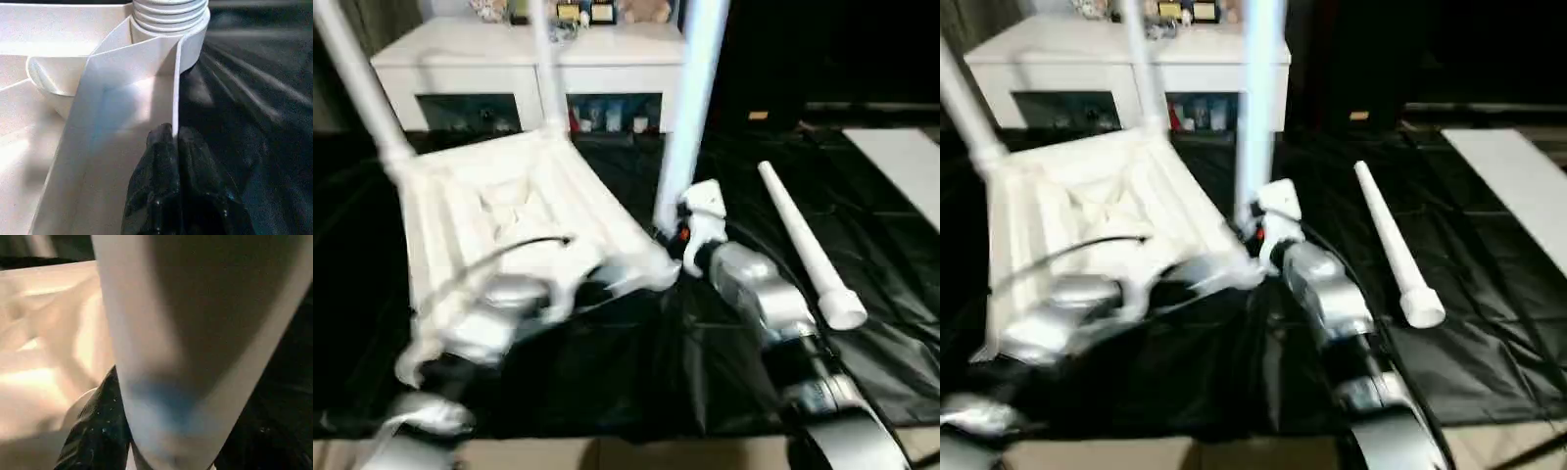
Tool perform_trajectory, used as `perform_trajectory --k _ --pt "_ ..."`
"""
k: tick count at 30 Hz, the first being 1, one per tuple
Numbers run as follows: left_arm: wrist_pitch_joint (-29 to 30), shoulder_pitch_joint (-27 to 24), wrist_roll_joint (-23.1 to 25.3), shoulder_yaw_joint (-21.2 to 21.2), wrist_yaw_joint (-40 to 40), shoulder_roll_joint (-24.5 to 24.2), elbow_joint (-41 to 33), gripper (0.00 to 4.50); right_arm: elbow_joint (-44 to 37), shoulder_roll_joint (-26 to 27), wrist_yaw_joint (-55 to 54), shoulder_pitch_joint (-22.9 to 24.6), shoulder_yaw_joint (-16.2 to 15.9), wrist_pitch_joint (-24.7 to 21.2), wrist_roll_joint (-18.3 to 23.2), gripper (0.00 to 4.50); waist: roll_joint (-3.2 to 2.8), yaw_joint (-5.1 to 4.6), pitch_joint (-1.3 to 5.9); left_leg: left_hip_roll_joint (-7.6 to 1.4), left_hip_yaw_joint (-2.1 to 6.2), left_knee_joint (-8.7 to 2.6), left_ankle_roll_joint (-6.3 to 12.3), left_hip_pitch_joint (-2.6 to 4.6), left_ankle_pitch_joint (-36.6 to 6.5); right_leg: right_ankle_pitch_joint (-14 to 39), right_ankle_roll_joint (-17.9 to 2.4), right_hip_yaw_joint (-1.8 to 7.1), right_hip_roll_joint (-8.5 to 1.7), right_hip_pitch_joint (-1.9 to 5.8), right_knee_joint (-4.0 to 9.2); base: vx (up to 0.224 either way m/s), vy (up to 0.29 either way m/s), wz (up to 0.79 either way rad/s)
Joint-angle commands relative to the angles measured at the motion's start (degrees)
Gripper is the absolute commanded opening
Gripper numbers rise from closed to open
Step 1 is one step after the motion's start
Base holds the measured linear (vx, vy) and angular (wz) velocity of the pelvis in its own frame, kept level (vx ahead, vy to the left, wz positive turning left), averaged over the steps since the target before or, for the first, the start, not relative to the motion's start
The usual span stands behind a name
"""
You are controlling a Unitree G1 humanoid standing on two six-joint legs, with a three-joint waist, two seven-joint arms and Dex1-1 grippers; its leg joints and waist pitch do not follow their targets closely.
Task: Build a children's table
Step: Rotate table base
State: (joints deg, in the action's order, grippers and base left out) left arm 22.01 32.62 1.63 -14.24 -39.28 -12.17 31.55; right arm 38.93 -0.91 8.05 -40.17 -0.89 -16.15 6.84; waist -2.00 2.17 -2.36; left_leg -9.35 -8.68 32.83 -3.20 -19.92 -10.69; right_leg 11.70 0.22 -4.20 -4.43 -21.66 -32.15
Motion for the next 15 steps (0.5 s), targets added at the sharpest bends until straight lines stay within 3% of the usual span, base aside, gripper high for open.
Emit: perform_trajectory --k 1,2,3,4,5,6,7,8,9,10,11,12,13,14,15 --pt "2.02 1.79 2.03 2.37 7.95 0.97 3.26 0.0 10.81 0.66 -6.22 2.61 2.71 -2.72 0.15 1.84 -0.86 -0.79 1.24 -3.08 2.41 -5.96 -4.72 2.72 -43.47 33.25 -3.91 0.62 -3.53 -0.66 5.86 -0.061 0.037 0.01" --pt "2.42 3.25 1.64 2.51 9.9 3.43 4.62 0.0 14.26 1.83 -9.65 0.74 3.95 -1.46 0.84 1.84 -1.07 -1.0 0.91 -3.01 2.38 -6.19 -4.08 3.05 -45.39 33.55 -2.98 -0.19 -3.32 -0.51 6.44 -0.076 0.058 0.0" --pt "2.59 3.73 1.49 2.64 10.65 4.25 5.06 0.0 15.33 2.14 -10.85 0.17 4.15 -0.89 0.84 1.84 -1.29 -1.02 0.88 -3.21 2.44 -6.7 -4.14 3.0 -46.59 32.43 -2.84 -0.69 -2.99 -0.01 6.2 0.0 0.0 0.0" --pt "2.68 4.44 1.59 2.66 11.79 5.42 5.7 0.0 16.9 2.74 -12.43 -0.66 4.97 -0.17 1.12 1.84 -1.26 -0.67 0.64 -4.03 2.05 -8.82 -3.79 1.68 -49.76 28.67 -2.91 -1.49 -1.98 1.67 4.23 0.0 0.0 0.0" --pt "2.58 5.17 1.57 2.75 12.87 6.66 6.49 0.0 18.19 3.27 -13.92 -1.34 5.41 0.49 1.1 1.84 -2.3 1.33 0.8 -5.82 0.67 -13.53 -4.09 -2.77 -54.21 17.67 -4.43 -0.97 -1.28 5.77 -5.64 -0.085 -0.01 0.14" --pt "2.49 5.61 1.55 2.85 13.74 7.6 7.03 0.0 19.07 3.59 -15.09 -1.72 5.59 1.12 0.85 1.84 -1.82 3.39 0.88 -6.05 -0.91 -14.6 -3.06 -3.88 -54.03 12.89 -3.82 -0.15 -0.9 6.0 -7.98 -0.085 -0.01 0.14" --pt "2.5 5.68 1.53 2.88 13.89 7.74 7.08 0.0 19.23 3.65 -15.25 -1.79 5.6 1.23 0.8 1.84 -0.83 4.94 1.36 -5.42 -2.64 -13.68 -1.27 -2.02 -48.72 13.62 -3.3 1.82 -0.99 4.13 -7.62 0.003 -0.105 0.34" --pt "2.72 6.15 1.36 3.19 15.33 8.88 7.37 0.0 20.51 4.19 -16.54 -2.52 5.28 2.48 -0.04 1.84 1.83 3.8 1.43 -1.79 -0.37 3.89 0.25 6.29 -21.36 53.83 -3.35 7.2 -10.62 -5.44 8.13 0.102 -0.114 -0.1" --pt "2.88 6.35 1.33 3.32 15.94 9.16 7.55 0.0 21.51 4.38 -16.99 -3.09 5.27 3.32 -0.47 1.84 2.53 3.66 1.19 -1.93 1.07 2.48 1.76 1.32 -12.81 54.13 -4.01 8.39 -11.73 -0.4 7.28 0.102 -0.114 -0.1" --pt "2.8 6.53 1.36 3.5 16.3 9.04 7.93 0.0 22.27 4.61 -17.22 -3.68 5.41 3.99 -0.73 1.84 0.8 5.08 3.72 -2.78 2.5 -2.51 -1.24 -3.47 -0.81 32.33 -4.61 4.51 -7.63 5.43 1.87 0.117 0.02 -0.48" --pt "2.62 6.7 1.56 3.64 16.51 8.79 8.3 0.0 22.95 4.6 -17.21 -4.19 5.38 4.65 -1.09 1.84 0.89 3.98 3.69 -3.36 2.1 -3.06 -1.97 -0.78 2.33 7.08 -5.48 2.46 -2.88 1.68 -0.64 0.079 0.04 -0.11" --pt "2.6 6.71 1.57 3.65 16.52 8.77 8.33 0.0 23.0 4.6 -17.21 -4.22 5.38 4.7 -1.12 1.84 0.33 3.72 3.63 -3.5 1.92 -3.13 -2.36 -0.03 -0.58 3.01 -7.04 2.58 -2.64 1.2 -0.61 0.079 0.04 -0.11" --pt "2.16 6.91 1.67 3.96 16.62 8.22 9.16 0.0 24.27 4.61 -16.6 -5.01 5.11 5.68 -1.66 1.84 -0.19 3.18 3.25 -2.92 1.15 -3.31 -3.4 -0.3 -7.87 0.69 -10.3 3.13 -3.07 1.37 -0.29 0.0 0.0 0.0" --pt "1.93 6.95 1.76 4.07 16.78 7.93 9.54 0.0 24.82 4.67 -16.33 -5.34 5.0 6.15 -1.85 1.84 -0.24 2.92 3.14 -2.8 1.02 -3.77 -3.67 -0.73 -11.1 2.59 -10.96 3.01 -3.18 1.89 -0.02 0.0 0.0 0.0" --pt "1.84 6.94 1.81 4.08 16.79 7.75 9.65 0.0 25.03 4.68 -16.17 -5.47 4.9 6.4 -1.96 1.84 -0.17 2.85 2.73 -2.77 0.73 -4.13 -3.8 -0.32 -17.87 9.81 -10.78 3.03 -3.4 1.45 1.01 0.0 0.0 0.0"
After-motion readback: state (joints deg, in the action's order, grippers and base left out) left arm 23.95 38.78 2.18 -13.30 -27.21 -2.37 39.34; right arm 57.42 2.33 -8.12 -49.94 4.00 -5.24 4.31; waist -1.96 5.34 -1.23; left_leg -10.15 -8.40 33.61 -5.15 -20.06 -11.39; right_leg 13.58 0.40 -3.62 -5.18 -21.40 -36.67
